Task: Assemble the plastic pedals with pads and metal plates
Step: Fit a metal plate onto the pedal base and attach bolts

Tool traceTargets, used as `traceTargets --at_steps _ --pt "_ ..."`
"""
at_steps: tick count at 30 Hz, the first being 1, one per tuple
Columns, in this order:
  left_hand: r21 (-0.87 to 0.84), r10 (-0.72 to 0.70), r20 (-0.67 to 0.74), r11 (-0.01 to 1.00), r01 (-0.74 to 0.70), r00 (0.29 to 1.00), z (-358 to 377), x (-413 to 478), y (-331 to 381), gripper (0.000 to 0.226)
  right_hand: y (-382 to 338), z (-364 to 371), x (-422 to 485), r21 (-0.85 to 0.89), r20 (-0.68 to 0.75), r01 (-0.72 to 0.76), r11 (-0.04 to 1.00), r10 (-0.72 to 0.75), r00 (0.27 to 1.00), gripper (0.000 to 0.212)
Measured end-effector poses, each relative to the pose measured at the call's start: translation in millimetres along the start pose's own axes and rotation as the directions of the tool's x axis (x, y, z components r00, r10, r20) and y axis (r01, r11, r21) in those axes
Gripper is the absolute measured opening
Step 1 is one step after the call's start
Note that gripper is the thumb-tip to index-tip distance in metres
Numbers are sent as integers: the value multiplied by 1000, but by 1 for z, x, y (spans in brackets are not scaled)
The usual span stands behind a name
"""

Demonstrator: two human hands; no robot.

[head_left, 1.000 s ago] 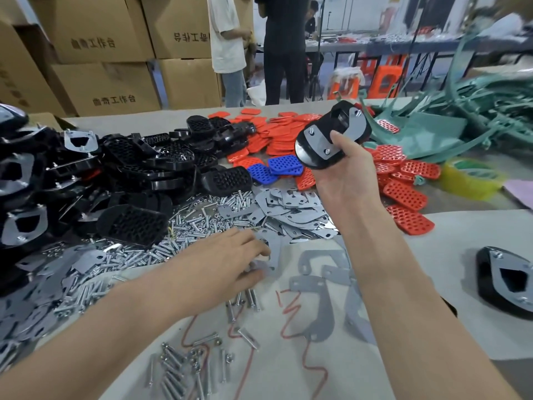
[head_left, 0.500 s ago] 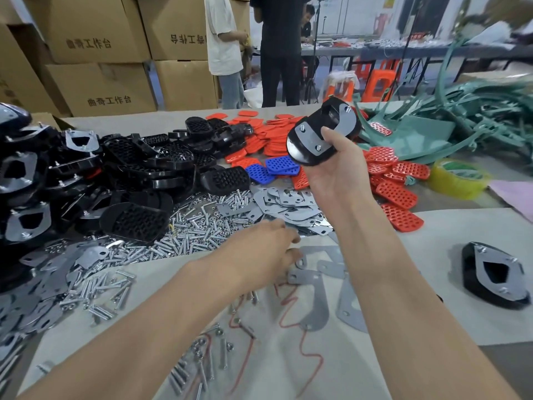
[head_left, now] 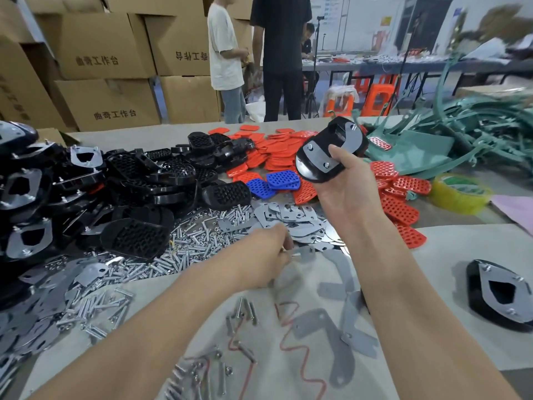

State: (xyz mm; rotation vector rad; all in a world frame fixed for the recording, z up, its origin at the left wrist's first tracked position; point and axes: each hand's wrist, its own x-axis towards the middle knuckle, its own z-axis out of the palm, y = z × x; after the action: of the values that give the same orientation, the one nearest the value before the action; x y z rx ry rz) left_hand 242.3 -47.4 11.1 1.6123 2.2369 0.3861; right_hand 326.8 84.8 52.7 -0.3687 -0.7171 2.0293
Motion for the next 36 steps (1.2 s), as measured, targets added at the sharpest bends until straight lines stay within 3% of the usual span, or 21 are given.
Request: traceTargets --at_steps 4,7,11,15,18,21,27,32,34,36 --pt "-377 -74 -301 925 -47 951 -28 -22 -46 20 22 -7 3 -15 -24 -83 996 82 996 40" --pt "-650 -227 -496 738 -185 838 -34 -32 -74 24 50 -11 5 -36 -28 -146 989 145 989 44" --pt "-840 -452 -504 457 -294 736 -23 -25 -93 23 86 -13 4 -118 -12 -218 969 218 976 45" --pt "-855 -478 -505 388 -344 719 -6 -7 -98 22 100 -16 10 -208 11 -295 933 303 953 48" --pt "-850 -512 -519 390 -353 685 5 -3 -99 25 103 -19 14 -247 53 -334 909 357 933 48" --pt "-807 -481 -573 475 -352 664 9 -3 -99 21 106 -23 15 -297 51 -361 884 392 919 45" --pt "-718 -299 -556 642 -267 776 13 -12 -94 58 109 -26 17 -315 110 -340 886 390 914 44" --pt "-557 -277 -715 780 -284 642 9 -8 -87 22 110 -32 17 -376 162 -280 883 360 919 44" --pt "-566 -307 -753 752 -336 581 6 -11 -91 14 110 -32 15 -411 198 -266 872 370 908 43" --pt "-634 -349 -731 665 -394 586 3 -15 -96 15 112 -31 13 -413 249 -227 882 349 903 41"
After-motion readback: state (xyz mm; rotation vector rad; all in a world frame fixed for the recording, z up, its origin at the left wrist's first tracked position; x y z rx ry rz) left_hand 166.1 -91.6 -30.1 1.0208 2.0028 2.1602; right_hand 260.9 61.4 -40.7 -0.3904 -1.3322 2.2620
